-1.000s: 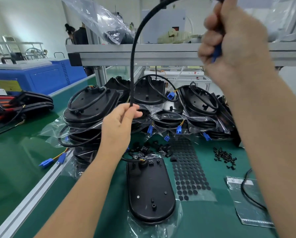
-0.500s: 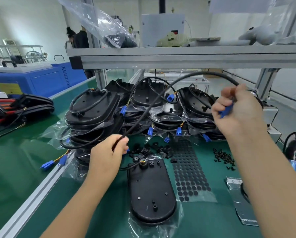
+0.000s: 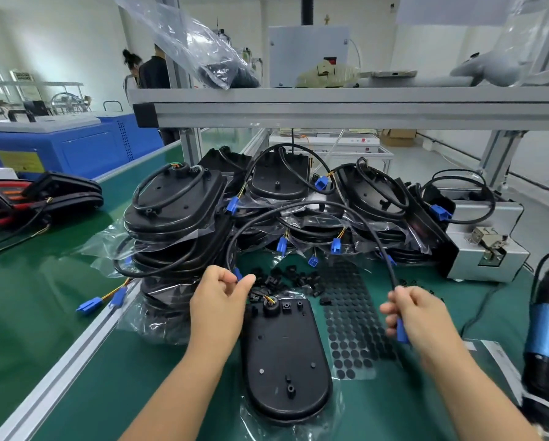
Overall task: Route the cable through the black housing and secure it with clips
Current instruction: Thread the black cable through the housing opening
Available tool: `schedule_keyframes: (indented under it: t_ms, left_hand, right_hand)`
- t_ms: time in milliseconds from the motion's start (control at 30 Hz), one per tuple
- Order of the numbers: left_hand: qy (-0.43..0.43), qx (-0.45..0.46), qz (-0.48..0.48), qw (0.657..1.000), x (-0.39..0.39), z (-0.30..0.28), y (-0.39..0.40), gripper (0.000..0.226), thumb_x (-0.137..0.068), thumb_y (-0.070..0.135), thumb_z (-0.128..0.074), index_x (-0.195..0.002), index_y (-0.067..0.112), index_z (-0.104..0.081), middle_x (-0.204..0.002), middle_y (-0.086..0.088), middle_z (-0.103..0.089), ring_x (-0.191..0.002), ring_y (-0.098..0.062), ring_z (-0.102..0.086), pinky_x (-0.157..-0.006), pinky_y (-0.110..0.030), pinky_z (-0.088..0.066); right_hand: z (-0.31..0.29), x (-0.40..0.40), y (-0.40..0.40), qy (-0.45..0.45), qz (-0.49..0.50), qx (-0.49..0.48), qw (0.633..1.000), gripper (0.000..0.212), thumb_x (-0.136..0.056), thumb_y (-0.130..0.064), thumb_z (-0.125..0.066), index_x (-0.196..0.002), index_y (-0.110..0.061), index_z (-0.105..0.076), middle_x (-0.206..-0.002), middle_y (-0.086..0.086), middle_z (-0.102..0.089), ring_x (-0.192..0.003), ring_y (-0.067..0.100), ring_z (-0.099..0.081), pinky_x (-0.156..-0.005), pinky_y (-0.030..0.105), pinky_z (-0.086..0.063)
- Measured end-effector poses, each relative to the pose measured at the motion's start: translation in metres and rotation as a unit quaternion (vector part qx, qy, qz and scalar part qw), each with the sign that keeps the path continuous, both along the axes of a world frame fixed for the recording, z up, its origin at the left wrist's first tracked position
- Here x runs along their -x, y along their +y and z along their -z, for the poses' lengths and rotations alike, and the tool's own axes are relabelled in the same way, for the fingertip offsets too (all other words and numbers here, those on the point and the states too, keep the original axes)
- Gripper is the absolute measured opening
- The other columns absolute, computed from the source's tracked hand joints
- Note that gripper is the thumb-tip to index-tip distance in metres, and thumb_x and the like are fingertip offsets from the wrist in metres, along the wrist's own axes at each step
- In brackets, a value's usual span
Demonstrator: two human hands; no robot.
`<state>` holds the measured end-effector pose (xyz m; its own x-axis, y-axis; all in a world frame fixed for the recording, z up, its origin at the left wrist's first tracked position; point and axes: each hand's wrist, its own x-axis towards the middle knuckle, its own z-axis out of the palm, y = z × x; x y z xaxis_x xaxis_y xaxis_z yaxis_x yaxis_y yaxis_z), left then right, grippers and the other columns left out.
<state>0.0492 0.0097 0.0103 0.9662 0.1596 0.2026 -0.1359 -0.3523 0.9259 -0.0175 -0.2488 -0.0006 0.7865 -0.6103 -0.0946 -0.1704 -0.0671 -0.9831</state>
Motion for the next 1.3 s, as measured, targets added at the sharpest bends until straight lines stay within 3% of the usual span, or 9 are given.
schedule_keyframes:
  t_ms: [200,300,400,533,667,733,867,1067,1300]
  left_hand:
    - [0.015,0.17,0.01,0.985,0.003,0.001,-0.017,0.031,-0.071,0.038,-0.072,-0.09,0.026,-0.05,-0.071,0.009,-0.076,-0.069,-0.007,-0.071,-0.071,-0.034,-0.053]
    - [-0.012,0.096,0.06,0.993,0.004,-0.001,-0.02,0.017,-0.071,0.043,-0.069,-0.078,0.03,-0.061,-0.067,0.005,-0.075,-0.068,-0.007,-0.071,-0.071,-0.034,-0.054]
    - [-0.034,0.02,0.105,0.994,0.004,-0.001,-0.022,0.009,-0.08,0.04,-0.065,-0.072,0.039,-0.069,-0.066,0.01,-0.074,-0.065,-0.006,-0.069,-0.066,-0.029,-0.055]
    - [-0.065,-0.06,0.134,0.987,0.004,0.0,-0.018,0.014,-0.081,0.029,-0.069,-0.087,0.041,-0.074,-0.072,0.03,-0.07,-0.074,0.008,-0.064,-0.065,-0.003,-0.043]
    - [-0.103,-0.154,0.179,0.966,0.004,0.003,-0.012,0.01,-0.085,0.023,-0.066,-0.085,0.021,-0.076,-0.074,0.006,-0.071,-0.079,-0.009,-0.062,-0.073,-0.022,-0.046]
    - [-0.103,-0.174,0.185,0.962,0.005,0.004,-0.01,0.009,-0.083,0.021,-0.068,-0.078,0.016,-0.074,-0.074,0.008,-0.067,-0.078,-0.005,-0.059,-0.07,-0.017,-0.042]
    - [-0.078,-0.154,0.197,0.965,0.006,0.009,-0.003,0.016,-0.077,0.021,-0.073,-0.091,0.029,-0.073,-0.086,0.018,-0.069,-0.081,0.005,-0.06,-0.072,-0.007,-0.042]
    - [-0.057,-0.059,0.208,0.975,0.007,0.009,-0.003,0.035,-0.081,-0.002,-0.056,-0.073,0.03,-0.068,-0.06,0.014,-0.068,-0.054,0.004,-0.056,-0.053,-0.009,-0.04]
    - [-0.118,-0.126,0.151,0.973,0.004,0.01,-0.012,0.029,-0.08,0.02,-0.069,-0.061,0.04,-0.061,-0.058,0.019,-0.062,-0.055,0.002,-0.053,-0.054,-0.009,-0.036]
  right_hand:
    - [0.007,0.014,0.006,0.1,-0.04,0.281,0.954,0.024,-0.091,-0.019,-0.055,-0.069,-0.014,-0.063,-0.066,0.001,-0.068,-0.062,0.016,-0.062,-0.055,0.025,-0.043]
    - [0.006,0.018,0.015,0.145,0.006,0.432,0.89,0.025,-0.088,-0.027,-0.061,-0.107,-0.011,-0.065,-0.098,0.012,-0.068,-0.095,0.032,-0.061,-0.078,0.037,-0.049]
    - [-0.001,0.018,0.036,-0.001,0.062,0.496,0.866,0.03,-0.085,-0.026,-0.064,-0.112,-0.013,-0.065,-0.104,0.01,-0.065,-0.098,0.03,-0.058,-0.081,0.038,-0.045]
    - [-0.033,0.0,0.081,-0.109,-0.197,0.257,0.94,0.02,-0.088,-0.031,-0.06,-0.104,-0.028,-0.07,-0.088,-0.02,-0.067,-0.082,-0.01,-0.061,-0.071,0.003,-0.04]
    - [-0.05,-0.034,0.111,-0.12,-0.271,0.101,0.95,0.019,-0.09,-0.03,-0.057,-0.094,-0.016,-0.07,-0.068,-0.014,-0.066,-0.059,-0.003,-0.058,-0.054,0.011,-0.044]
    - [-0.055,-0.044,0.118,-0.138,-0.256,0.038,0.956,0.022,-0.09,-0.024,-0.059,-0.08,-0.006,-0.066,-0.065,-0.007,-0.068,-0.05,0.002,-0.054,-0.047,0.015,-0.044]
    - [-0.047,-0.048,0.124,-0.176,-0.224,0.177,0.942,0.019,-0.09,-0.025,-0.057,-0.075,-0.012,-0.058,-0.071,0.0,-0.069,-0.057,0.009,-0.059,-0.055,0.028,-0.052]
    - [-0.031,-0.046,0.136,-0.226,-0.214,0.412,0.856,0.019,-0.09,-0.029,-0.051,-0.08,-0.013,-0.052,-0.075,-0.003,-0.059,-0.074,0.016,-0.055,-0.07,0.035,-0.048]
    - [-0.033,-0.043,0.12,-0.152,-0.211,0.213,0.942,0.018,-0.088,-0.026,-0.06,-0.075,-0.014,-0.062,-0.072,0.002,-0.066,-0.068,0.014,-0.061,-0.068,0.031,-0.053]
